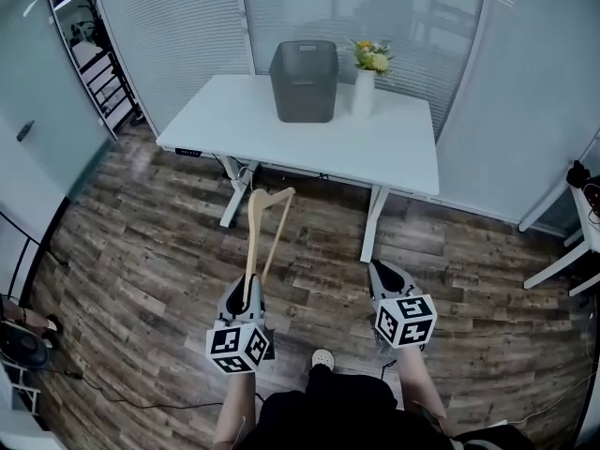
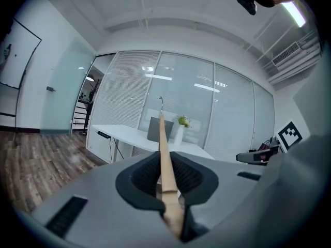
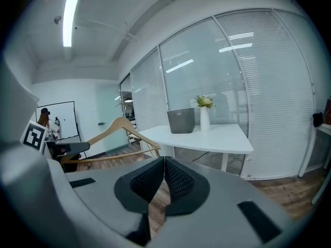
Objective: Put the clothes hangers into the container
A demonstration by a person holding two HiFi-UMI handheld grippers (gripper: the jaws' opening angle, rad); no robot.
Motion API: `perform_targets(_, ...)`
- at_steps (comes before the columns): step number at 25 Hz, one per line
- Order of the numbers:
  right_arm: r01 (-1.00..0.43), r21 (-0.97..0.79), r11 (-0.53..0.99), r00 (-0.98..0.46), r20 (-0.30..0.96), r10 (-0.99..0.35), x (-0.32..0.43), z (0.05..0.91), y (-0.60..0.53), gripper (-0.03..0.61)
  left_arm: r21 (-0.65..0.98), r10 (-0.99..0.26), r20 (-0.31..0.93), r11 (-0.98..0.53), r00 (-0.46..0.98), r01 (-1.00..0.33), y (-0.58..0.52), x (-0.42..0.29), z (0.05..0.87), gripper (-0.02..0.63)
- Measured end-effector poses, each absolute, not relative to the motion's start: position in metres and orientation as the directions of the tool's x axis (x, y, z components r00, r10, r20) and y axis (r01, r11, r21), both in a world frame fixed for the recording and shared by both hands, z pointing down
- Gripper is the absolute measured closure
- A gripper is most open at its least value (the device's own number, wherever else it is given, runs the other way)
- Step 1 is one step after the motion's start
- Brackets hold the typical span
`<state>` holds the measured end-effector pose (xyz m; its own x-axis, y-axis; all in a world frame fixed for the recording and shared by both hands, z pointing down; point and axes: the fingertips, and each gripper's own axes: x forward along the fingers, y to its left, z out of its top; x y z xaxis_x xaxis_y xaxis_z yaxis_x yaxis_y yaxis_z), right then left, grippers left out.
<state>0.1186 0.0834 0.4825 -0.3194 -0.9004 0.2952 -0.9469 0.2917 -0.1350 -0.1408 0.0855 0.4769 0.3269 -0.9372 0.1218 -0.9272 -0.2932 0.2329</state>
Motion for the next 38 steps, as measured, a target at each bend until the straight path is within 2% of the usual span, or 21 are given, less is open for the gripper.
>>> perform_targets(16,-0.947,-0.124,0.296,-0.32,0.278,-0.906,0.142,0.484,0.011,0.549,0.24,-0.95,0.101,-0.266,0.296,-0.934,0.015,-0.129,0.48,0.558)
perform_targets(38,-0.939,-0.144,0.313,-0.342,0.288,-0.894,0.142,0.492,0.012,0.549,0.244,-0.951,0.115,-0.255,0.288,-0.936,0.018,-0.125,0.482,0.558)
